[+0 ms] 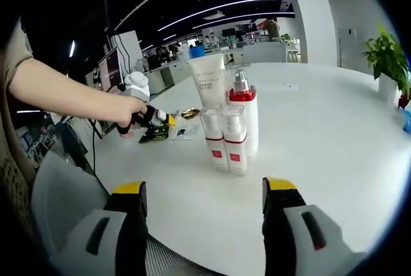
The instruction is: Arrange the skincare products in the storage area until every visible bottle or jar stands upright without overlapping.
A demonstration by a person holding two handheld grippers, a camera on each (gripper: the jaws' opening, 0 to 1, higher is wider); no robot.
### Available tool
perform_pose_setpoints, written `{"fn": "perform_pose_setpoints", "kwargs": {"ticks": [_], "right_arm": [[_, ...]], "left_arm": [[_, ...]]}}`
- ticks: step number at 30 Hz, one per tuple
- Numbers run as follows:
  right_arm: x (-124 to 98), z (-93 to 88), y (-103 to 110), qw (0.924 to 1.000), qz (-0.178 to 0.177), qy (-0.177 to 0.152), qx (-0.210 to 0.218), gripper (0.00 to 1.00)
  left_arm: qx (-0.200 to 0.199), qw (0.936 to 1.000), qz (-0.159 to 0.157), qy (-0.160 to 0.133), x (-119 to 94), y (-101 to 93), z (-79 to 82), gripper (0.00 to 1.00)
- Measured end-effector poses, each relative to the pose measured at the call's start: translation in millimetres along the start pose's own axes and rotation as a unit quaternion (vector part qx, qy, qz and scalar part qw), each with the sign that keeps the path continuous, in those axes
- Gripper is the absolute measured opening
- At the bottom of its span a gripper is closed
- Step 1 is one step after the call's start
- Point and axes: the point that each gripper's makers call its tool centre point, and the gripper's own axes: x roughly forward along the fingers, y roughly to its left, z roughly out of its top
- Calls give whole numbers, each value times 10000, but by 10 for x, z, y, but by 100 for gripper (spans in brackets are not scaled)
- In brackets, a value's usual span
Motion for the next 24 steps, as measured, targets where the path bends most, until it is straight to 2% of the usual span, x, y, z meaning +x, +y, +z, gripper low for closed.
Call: {"fn": "perform_pose_setpoints", "kwargs": {"ticks": [5, 7, 11, 13, 14, 17, 24], "right_arm": [[2, -6, -6, 10000, -3, 21, -10, 73], [2, -6, -4, 10000, 0, 25, -18, 73], [4, -8, -6, 10000, 3, 34, -38, 73], [5, -9, -5, 10000, 8, 39, -47, 72], [6, -9, -4, 10000, 10, 40, -56, 72], [8, -9, 7, 10000, 36, 45, -80, 72], [16, -8, 34, 9998, 106, 48, -131, 72]], "left_arm": [[349, 9990, -271, -3, 2, -94, 21, 44], [415, 9987, -307, 13, 8, -130, 8, 37], [477, 9981, -395, 20, 24, -151, 1, 31], [650, 9966, -501, -51, 15, -155, 1, 18], [589, 9965, -577, -113, 9, -163, -3, 16], [567, 9962, -654, -119, -20, -155, -43, 11], [436, 9928, -1094, -196, -165, -241, -68, 9]]}}
